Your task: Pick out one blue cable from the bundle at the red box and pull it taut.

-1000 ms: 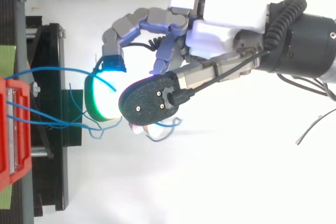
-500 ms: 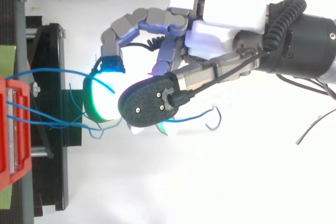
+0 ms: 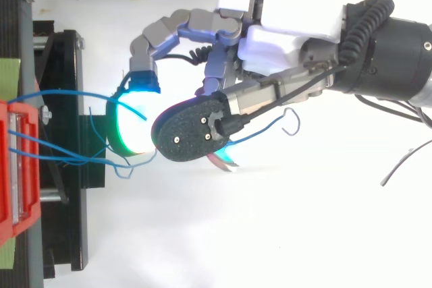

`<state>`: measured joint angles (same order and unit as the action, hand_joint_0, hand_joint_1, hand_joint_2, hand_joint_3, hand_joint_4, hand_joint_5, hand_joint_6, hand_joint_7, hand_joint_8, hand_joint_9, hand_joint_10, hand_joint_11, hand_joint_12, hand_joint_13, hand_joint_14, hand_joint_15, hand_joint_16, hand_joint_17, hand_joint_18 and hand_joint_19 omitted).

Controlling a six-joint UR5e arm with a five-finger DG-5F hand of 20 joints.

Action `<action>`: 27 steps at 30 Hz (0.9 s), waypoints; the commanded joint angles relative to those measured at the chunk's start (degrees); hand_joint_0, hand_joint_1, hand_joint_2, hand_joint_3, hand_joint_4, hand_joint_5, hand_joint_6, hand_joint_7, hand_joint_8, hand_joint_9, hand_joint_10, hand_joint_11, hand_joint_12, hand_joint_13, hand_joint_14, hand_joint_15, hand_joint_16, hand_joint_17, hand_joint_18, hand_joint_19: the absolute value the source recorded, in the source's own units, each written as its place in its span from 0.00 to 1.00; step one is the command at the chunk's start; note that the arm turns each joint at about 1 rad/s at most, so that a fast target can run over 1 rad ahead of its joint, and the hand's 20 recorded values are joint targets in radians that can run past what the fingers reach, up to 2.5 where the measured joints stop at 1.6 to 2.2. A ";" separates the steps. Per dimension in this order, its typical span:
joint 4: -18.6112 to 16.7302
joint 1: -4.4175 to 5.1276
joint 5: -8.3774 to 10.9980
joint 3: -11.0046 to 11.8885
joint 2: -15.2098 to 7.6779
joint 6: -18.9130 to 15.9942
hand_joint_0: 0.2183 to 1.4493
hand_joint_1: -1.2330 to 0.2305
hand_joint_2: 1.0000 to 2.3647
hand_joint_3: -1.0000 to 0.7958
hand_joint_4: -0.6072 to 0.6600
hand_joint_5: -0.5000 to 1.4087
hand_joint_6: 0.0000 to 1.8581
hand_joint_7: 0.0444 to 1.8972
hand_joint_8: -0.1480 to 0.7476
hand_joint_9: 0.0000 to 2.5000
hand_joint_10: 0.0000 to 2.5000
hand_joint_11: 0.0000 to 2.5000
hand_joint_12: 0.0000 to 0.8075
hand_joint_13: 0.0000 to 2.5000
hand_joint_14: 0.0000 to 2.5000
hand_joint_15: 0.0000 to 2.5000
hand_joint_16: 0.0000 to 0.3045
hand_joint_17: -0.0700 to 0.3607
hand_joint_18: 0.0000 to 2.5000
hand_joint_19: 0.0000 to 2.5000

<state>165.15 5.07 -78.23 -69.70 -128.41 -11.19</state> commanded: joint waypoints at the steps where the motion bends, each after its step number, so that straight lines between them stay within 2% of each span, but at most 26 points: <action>1: 0.00 0.03 0.00 0.00 0.00 -0.06 0.32 0.37 0.01 0.47 0.42 0.19 0.50 0.48 0.51 0.62 0.01 0.44 0.46 0.59 0.01 0.45 0.17 0.43 0.41 0.26; 9: 0.09 0.03 -0.35 0.00 0.00 0.12 0.33 0.37 0.01 0.47 0.42 0.19 0.51 0.47 0.47 0.64 0.01 0.56 0.43 0.63 0.00 0.58 0.17 0.44 0.43 0.29; 12: -0.09 0.12 -0.35 0.00 0.00 1.44 0.33 0.37 0.01 0.47 0.42 0.19 0.51 0.47 0.46 0.66 0.01 0.63 0.42 0.65 0.01 0.64 0.17 0.44 0.45 0.31; 14: -0.09 0.12 -0.26 0.00 0.00 2.40 0.33 0.37 0.01 0.47 0.43 0.19 0.51 0.47 0.46 0.67 0.01 0.67 0.42 0.62 0.16 0.59 0.18 0.44 0.46 0.34; 17: -0.09 0.12 -0.09 0.00 0.00 4.43 0.33 0.37 0.01 0.47 0.43 0.19 0.51 0.47 0.46 0.67 0.00 0.69 0.42 0.61 0.25 0.57 0.18 0.44 0.47 0.35; 23: -0.09 0.12 -0.26 0.00 0.09 8.29 0.33 0.37 0.01 0.47 0.42 0.19 0.51 0.47 0.44 0.68 0.02 0.73 0.42 0.59 0.40 0.52 0.18 0.44 0.48 0.36; 27: -0.09 0.03 -0.35 0.00 0.09 10.05 0.33 0.37 0.01 0.47 0.42 0.19 0.51 0.47 0.44 0.67 0.08 0.72 0.41 0.58 0.43 0.51 0.18 0.44 0.48 0.36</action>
<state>165.06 5.15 -78.54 -69.69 -128.35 -2.50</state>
